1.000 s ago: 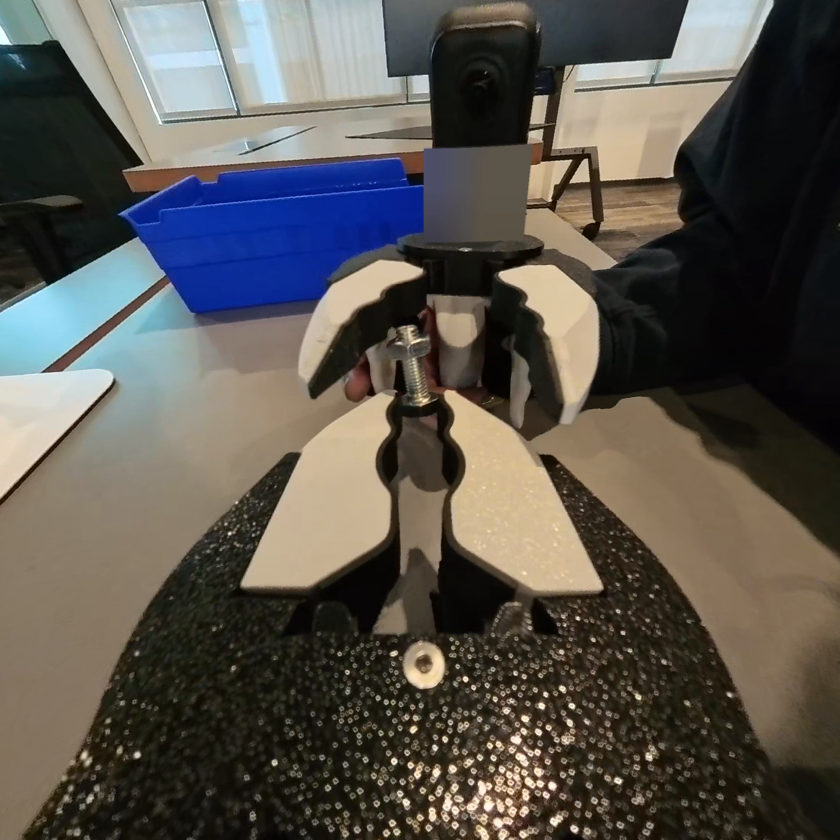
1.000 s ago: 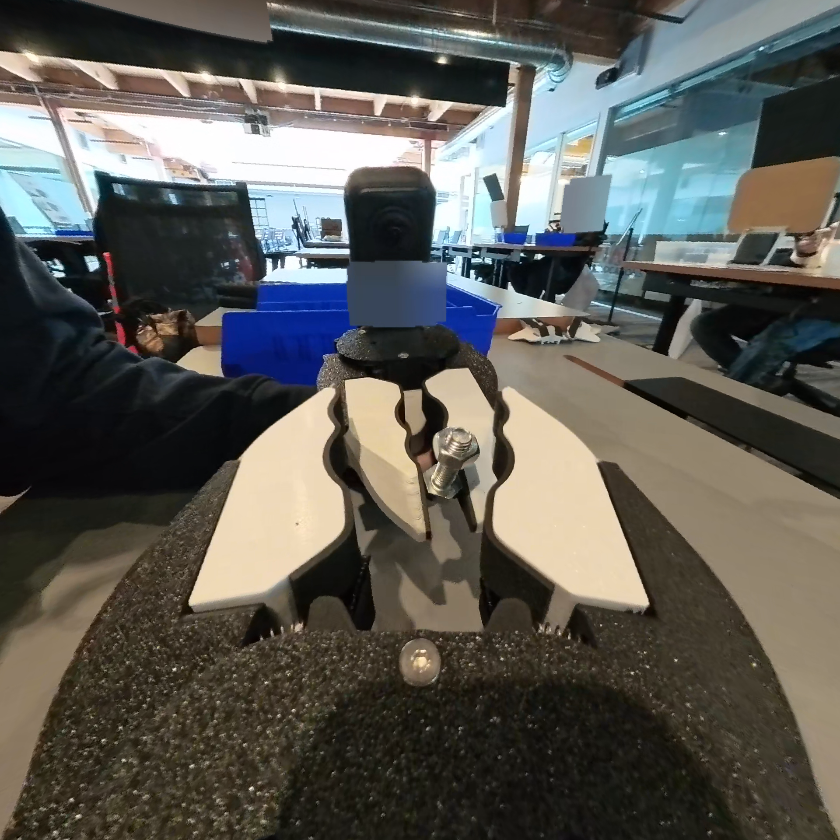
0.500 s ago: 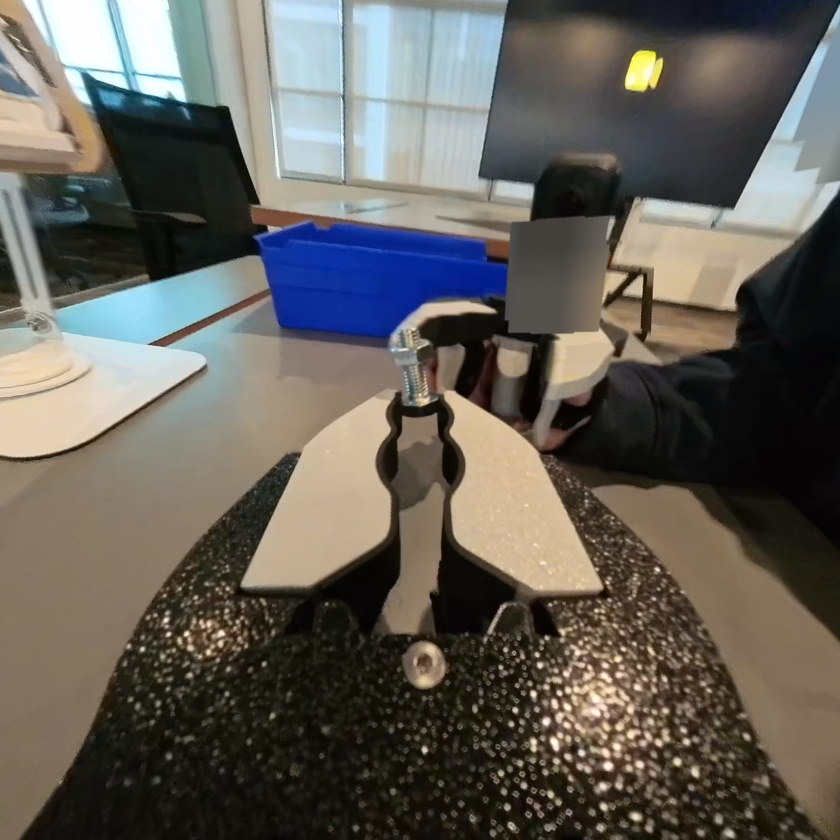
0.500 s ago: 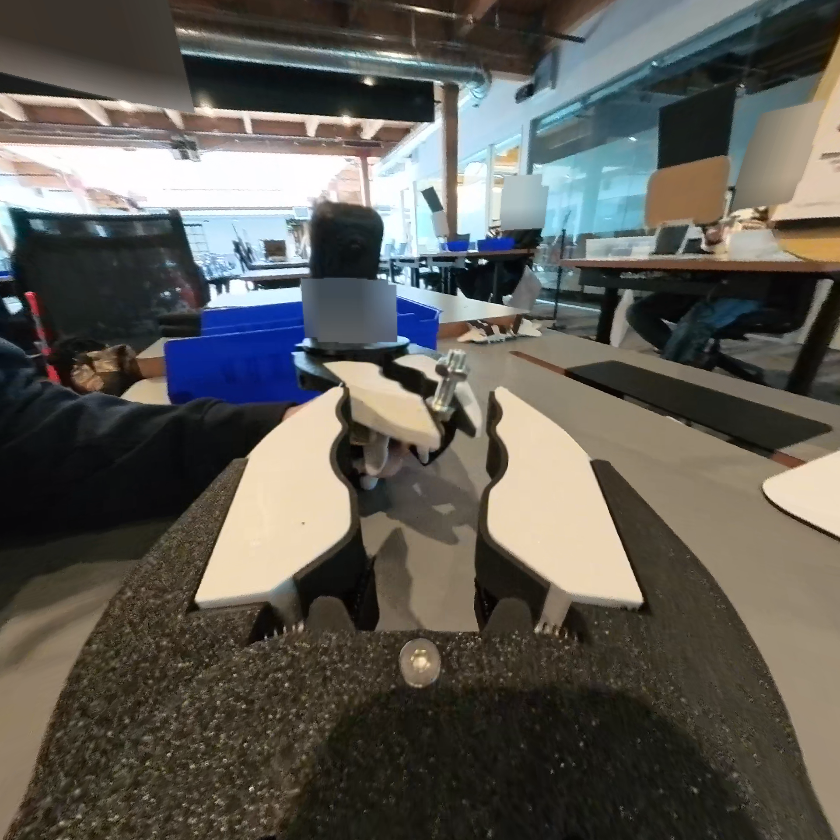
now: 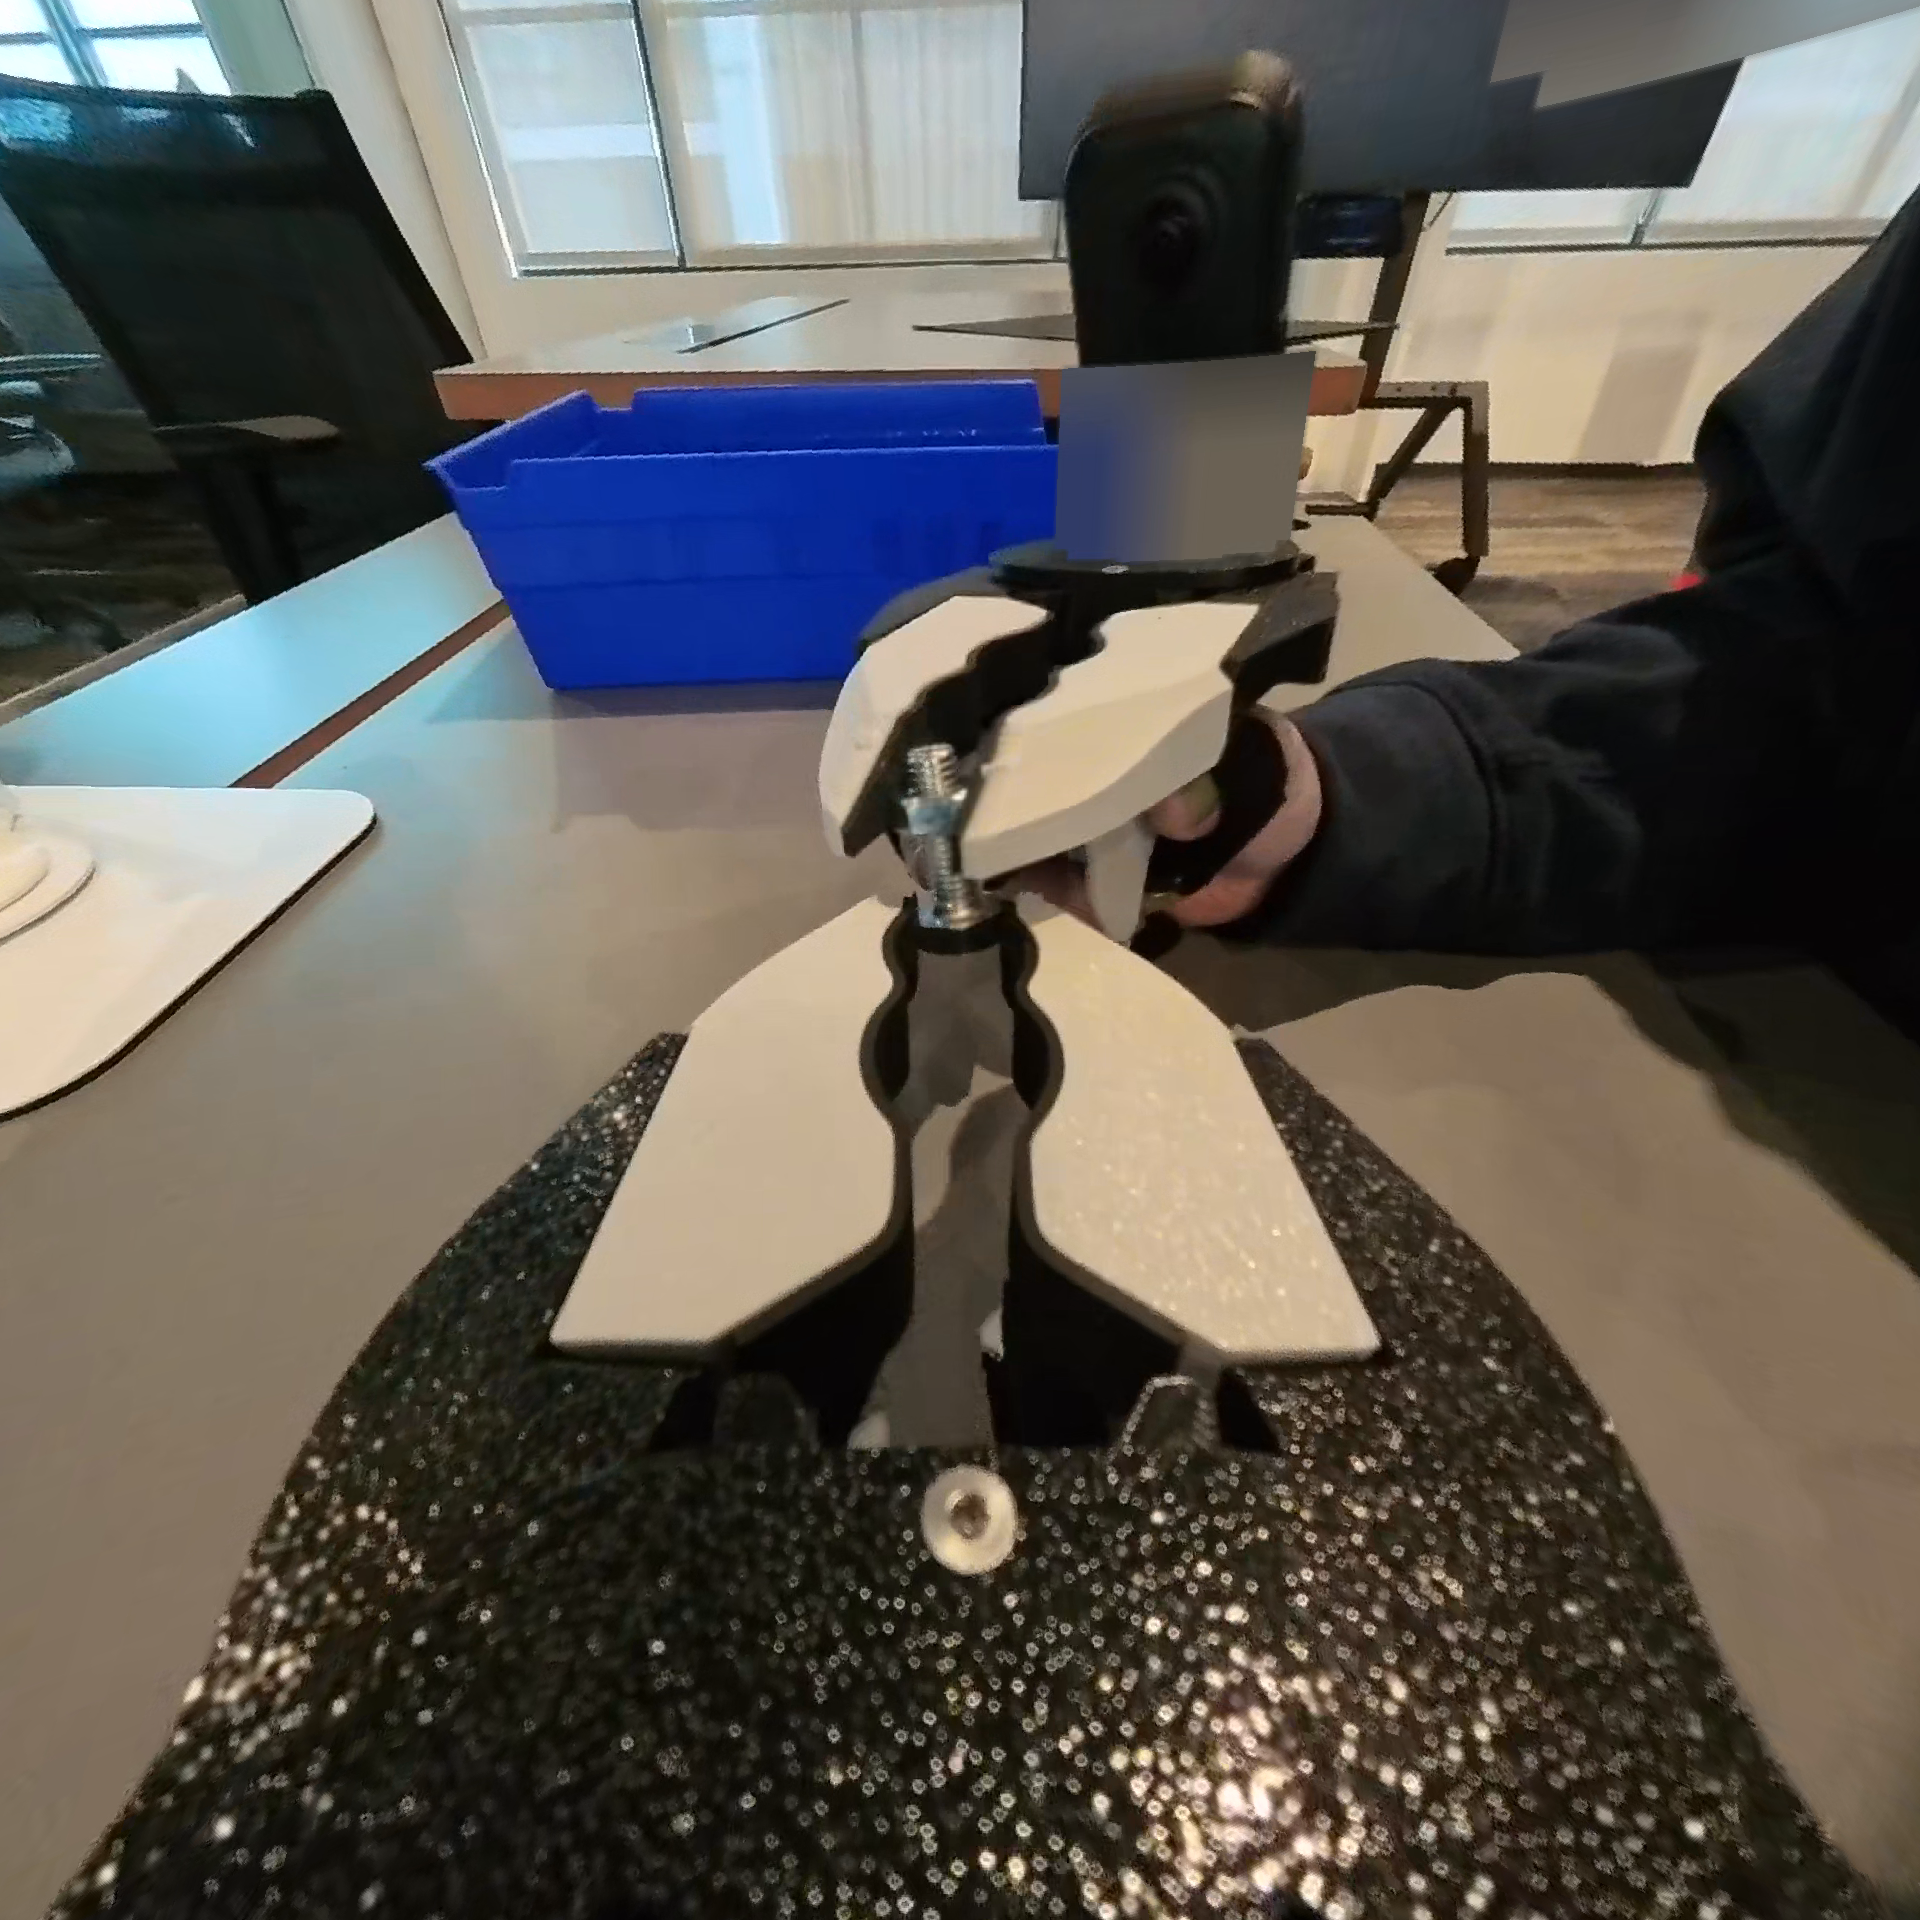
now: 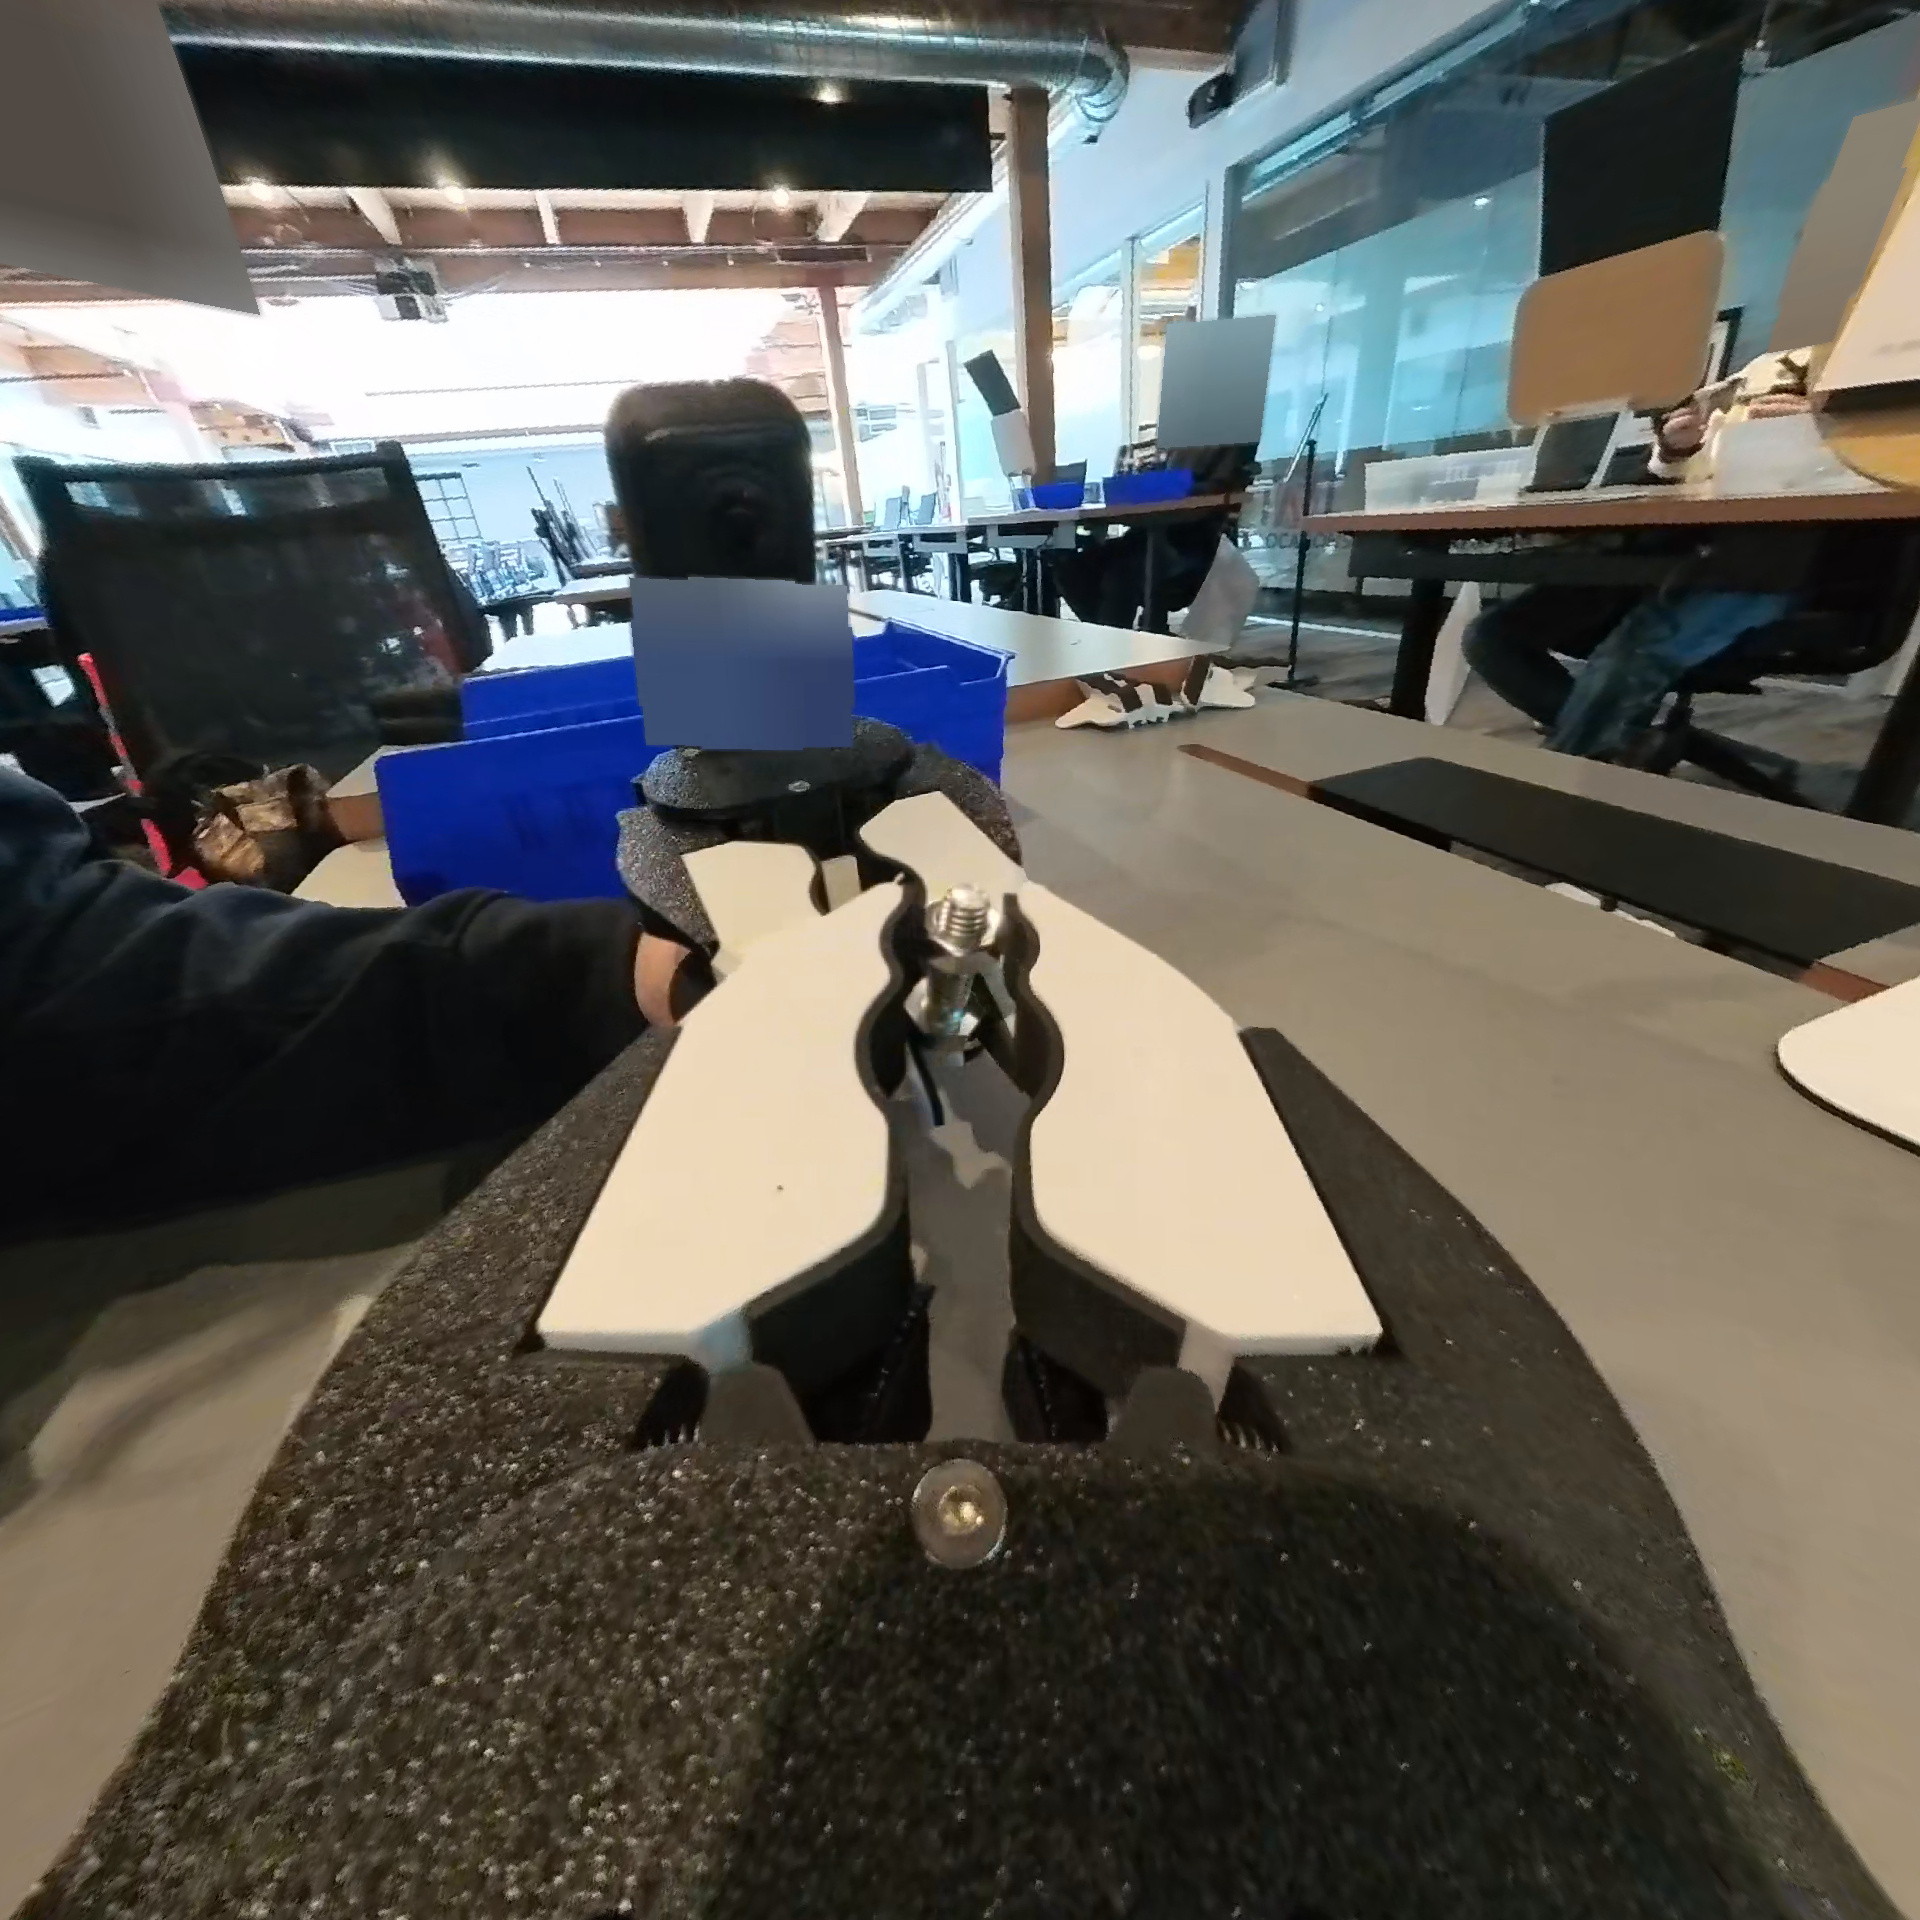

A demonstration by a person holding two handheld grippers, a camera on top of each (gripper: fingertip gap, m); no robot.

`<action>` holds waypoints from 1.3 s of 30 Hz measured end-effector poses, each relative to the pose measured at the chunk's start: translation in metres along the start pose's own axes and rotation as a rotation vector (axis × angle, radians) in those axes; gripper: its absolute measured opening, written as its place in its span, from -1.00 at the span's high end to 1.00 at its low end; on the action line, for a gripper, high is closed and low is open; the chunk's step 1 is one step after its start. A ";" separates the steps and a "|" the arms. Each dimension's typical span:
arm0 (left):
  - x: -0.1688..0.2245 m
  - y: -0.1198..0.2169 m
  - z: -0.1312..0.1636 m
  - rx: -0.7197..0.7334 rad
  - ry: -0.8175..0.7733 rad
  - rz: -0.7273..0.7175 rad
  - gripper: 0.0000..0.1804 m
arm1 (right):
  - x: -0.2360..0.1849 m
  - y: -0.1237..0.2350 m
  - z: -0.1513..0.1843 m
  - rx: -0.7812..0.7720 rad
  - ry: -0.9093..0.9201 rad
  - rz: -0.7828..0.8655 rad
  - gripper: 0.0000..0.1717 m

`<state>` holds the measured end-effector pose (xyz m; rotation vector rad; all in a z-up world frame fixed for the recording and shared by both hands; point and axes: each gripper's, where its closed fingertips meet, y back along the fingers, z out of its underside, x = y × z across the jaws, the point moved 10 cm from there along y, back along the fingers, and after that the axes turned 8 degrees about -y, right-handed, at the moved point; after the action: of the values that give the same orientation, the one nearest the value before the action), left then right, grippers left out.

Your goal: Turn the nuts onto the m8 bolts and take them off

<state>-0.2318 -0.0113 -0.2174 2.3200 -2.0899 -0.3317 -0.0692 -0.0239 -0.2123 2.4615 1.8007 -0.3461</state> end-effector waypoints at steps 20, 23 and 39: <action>-0.010 0.005 0.000 0.041 0.045 -0.253 -0.15 | 0.007 0.154 -0.139 -0.216 0.318 0.699 0.83; -0.011 0.006 0.000 0.051 0.052 -0.251 -0.11 | 0.038 0.202 -0.148 -0.393 0.285 0.818 0.83; -0.011 0.007 0.000 0.065 0.048 -0.263 -0.02 | 0.159 0.257 -0.066 -1.314 -0.065 0.772 0.83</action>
<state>-0.2393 -0.0012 -0.2148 2.6168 -1.8015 -0.2090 0.2294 0.0571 -0.2023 1.7903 0.4936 0.6046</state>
